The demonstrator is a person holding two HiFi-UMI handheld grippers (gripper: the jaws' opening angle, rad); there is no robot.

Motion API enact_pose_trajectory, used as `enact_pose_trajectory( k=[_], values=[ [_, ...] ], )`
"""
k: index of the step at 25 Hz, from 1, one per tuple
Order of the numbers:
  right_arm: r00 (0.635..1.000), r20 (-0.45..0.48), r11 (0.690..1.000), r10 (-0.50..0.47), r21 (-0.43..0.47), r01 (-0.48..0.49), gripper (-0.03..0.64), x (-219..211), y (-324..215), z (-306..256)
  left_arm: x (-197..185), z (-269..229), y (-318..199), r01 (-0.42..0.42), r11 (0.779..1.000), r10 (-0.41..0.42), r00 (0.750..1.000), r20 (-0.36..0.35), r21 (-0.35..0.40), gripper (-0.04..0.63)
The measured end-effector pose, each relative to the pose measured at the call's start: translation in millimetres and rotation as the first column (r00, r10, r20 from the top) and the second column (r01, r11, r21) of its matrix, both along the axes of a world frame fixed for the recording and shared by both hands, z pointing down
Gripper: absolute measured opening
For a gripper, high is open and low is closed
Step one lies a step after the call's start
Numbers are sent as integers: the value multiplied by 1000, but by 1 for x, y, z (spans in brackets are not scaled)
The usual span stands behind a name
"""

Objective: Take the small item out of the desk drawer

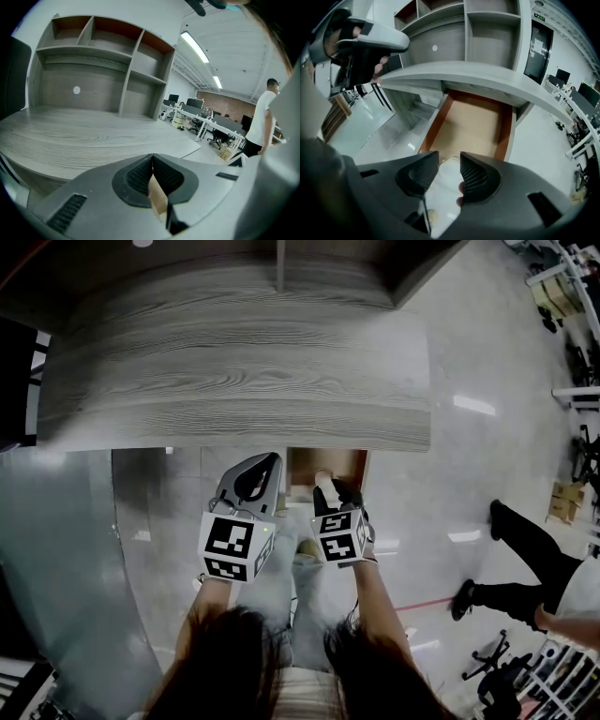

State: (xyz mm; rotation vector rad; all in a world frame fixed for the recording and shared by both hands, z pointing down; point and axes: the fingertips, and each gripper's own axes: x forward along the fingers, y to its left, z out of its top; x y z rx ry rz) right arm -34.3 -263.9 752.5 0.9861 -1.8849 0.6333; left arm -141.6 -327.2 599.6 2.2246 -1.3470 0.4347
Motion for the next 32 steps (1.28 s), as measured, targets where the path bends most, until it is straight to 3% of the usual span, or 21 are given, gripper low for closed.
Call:
enact_pose_trajectory(
  k=[32],
  values=[
    [989,-117,964,86,-241,-113,173,7,8,57,-4,30,-11,-4,998,3,1000,-3,-60,17]
  ],
)
